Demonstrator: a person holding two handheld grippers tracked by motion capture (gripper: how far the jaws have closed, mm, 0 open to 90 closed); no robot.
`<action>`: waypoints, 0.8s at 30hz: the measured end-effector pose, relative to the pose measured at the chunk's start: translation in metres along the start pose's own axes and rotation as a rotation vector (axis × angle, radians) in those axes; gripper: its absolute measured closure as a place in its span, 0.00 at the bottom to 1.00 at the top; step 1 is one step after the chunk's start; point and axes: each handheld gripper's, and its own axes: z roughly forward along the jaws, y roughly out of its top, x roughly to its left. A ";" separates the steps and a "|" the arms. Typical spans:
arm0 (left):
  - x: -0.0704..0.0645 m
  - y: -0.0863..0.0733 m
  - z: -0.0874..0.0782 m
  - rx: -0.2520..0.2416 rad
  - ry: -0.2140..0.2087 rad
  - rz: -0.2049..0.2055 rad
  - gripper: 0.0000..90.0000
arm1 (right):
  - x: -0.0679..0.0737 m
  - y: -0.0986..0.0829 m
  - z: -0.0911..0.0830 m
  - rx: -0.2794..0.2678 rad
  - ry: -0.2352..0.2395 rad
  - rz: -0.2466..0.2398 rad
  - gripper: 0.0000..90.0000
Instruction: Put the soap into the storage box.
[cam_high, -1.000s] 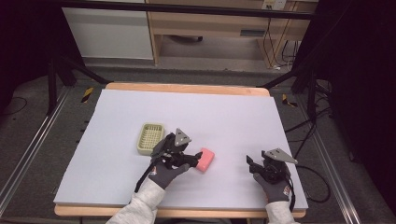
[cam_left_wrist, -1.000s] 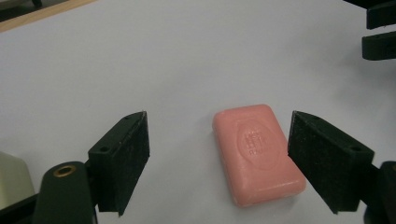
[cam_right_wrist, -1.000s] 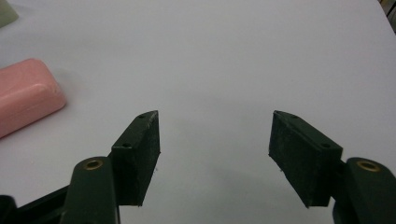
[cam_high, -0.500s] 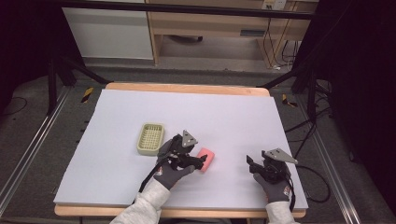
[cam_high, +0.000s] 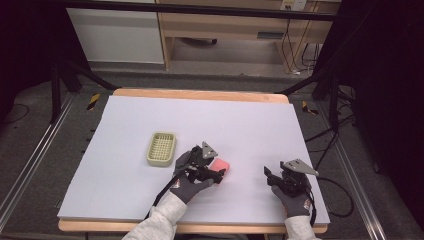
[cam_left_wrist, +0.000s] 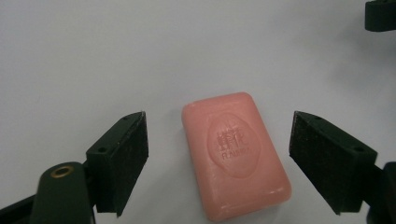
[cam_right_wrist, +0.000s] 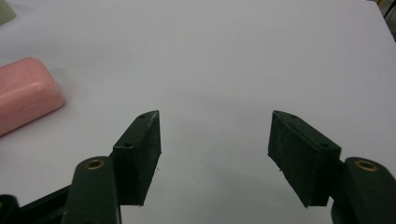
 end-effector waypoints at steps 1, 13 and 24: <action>-0.001 0.000 0.002 0.005 -0.002 0.001 0.21 | 0.000 0.000 0.000 0.000 0.000 -0.001 0.38; -0.006 0.000 0.013 0.037 -0.003 0.001 0.21 | -0.001 -0.001 0.000 -0.003 -0.004 -0.011 0.39; -0.004 -0.002 0.027 0.079 0.004 -0.015 0.21 | -0.001 -0.001 0.000 -0.004 0.002 -0.003 0.39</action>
